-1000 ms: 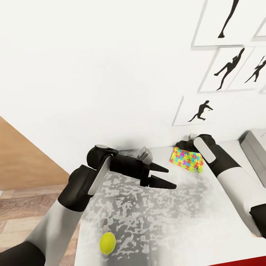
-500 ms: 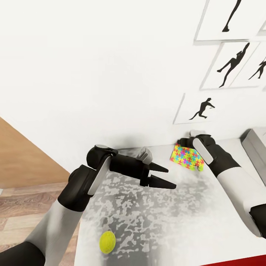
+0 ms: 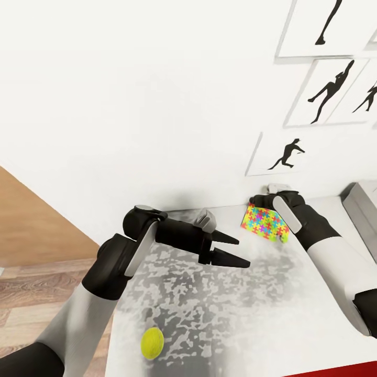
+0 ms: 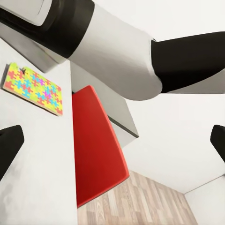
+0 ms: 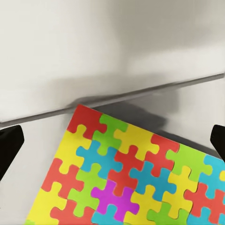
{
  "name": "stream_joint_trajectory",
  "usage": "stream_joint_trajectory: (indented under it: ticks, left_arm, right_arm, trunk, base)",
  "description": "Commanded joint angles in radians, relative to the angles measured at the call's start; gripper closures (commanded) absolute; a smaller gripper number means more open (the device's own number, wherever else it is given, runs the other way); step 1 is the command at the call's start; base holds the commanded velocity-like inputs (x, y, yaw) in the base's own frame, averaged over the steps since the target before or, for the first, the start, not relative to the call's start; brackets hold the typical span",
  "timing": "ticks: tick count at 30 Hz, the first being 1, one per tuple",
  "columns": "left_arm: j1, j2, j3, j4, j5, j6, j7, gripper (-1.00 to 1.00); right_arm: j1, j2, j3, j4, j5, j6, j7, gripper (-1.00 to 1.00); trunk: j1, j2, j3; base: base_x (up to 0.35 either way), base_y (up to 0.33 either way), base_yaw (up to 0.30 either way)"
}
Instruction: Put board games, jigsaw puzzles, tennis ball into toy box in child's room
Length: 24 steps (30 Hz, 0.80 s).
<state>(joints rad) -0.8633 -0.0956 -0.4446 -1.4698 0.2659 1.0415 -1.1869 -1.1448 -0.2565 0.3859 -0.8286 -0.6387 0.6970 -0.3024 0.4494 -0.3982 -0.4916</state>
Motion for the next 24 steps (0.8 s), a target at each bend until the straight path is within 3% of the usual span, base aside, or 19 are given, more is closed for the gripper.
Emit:
stream_joint_trajectory:
  ticks: [1, 24]
  left_arm:
    - [-0.001, 0.0, 0.0, 0.0, 0.001, 0.006, -0.002, -1.0]
    - [-0.001, -0.003, 0.0, 0.0, 0.001, 0.006, -0.002, -1.0]
  right_arm:
    - [-0.001, -0.001, 0.005, -0.001, -0.01, 0.001, -0.009, -1.0]
    - [-0.001, 0.0, 0.006, 0.004, -0.007, -0.002, -0.008, -1.0]
  trunk:
    - [0.001, -0.002, -0.002]
    - [0.001, -0.002, -0.002]
  base:
    - [0.0, 0.0, 0.0]
    - [0.0, 0.0, 0.0]
